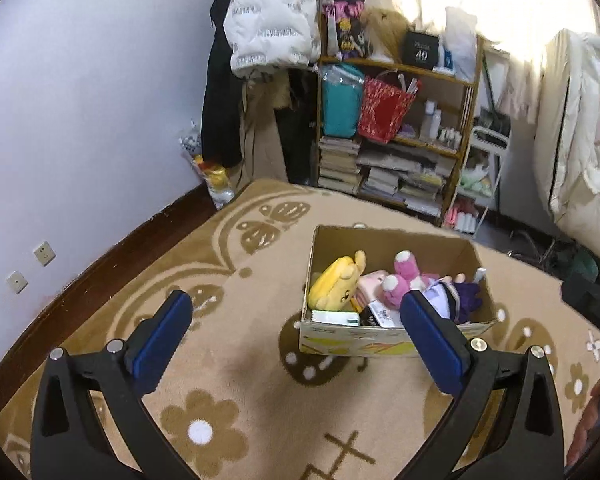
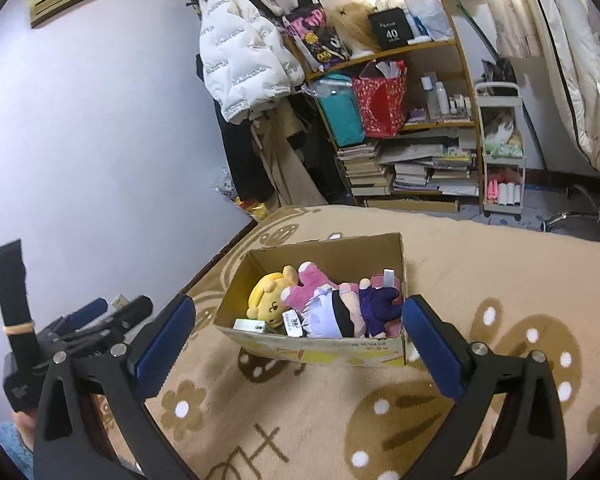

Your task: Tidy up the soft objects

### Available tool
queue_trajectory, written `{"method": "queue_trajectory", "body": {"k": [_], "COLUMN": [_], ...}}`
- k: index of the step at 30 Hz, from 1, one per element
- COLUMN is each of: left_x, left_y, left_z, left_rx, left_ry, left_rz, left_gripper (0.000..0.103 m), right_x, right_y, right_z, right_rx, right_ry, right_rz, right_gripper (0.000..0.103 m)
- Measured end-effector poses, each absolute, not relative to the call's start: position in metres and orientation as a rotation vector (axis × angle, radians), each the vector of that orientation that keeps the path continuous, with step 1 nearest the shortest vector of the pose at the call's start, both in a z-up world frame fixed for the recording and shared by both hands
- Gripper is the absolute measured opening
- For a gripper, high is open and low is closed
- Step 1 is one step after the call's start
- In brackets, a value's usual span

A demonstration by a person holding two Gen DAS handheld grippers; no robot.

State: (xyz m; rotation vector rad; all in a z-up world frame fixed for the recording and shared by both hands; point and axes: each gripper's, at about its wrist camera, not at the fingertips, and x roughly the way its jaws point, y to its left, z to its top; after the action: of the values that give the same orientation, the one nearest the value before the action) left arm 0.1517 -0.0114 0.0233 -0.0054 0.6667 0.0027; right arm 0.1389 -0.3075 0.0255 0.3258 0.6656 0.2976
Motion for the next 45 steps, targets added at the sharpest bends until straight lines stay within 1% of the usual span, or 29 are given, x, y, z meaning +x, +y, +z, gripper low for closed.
{"method": "queue_trajectory", "body": {"k": [8,21,35,45], "left_x": [0.101,0.026,0.025,0.038], "left_y": [-0.007,-0.011,-0.012,-0.013], "left_z": [0.051,0.048,0.015,0.004], "left_rx": [0.001,0.051,0.058,0.064], "left_ry": [0.567,0.421,0.471,0.517], "left_rz": [0.002,0.007,-0.015,-0.015], "left_gripper": [0.103,0.103,0.103,0.103], "right_x": [0.098,0.034,0.027,0.035], "right_y": [-0.309,-0.307,-0.307,-0.315], "right_z": [0.039,0.030,-0.002,-0.016], "right_rx": [0.326,0.266,0.212,0.239], "right_ry": [0.579,0.455,0.494,0.546], "right_rz": [0.309,0.303,0.271,0.258], "right_gripper": [0.103,0.103,0.103,0.103]}}
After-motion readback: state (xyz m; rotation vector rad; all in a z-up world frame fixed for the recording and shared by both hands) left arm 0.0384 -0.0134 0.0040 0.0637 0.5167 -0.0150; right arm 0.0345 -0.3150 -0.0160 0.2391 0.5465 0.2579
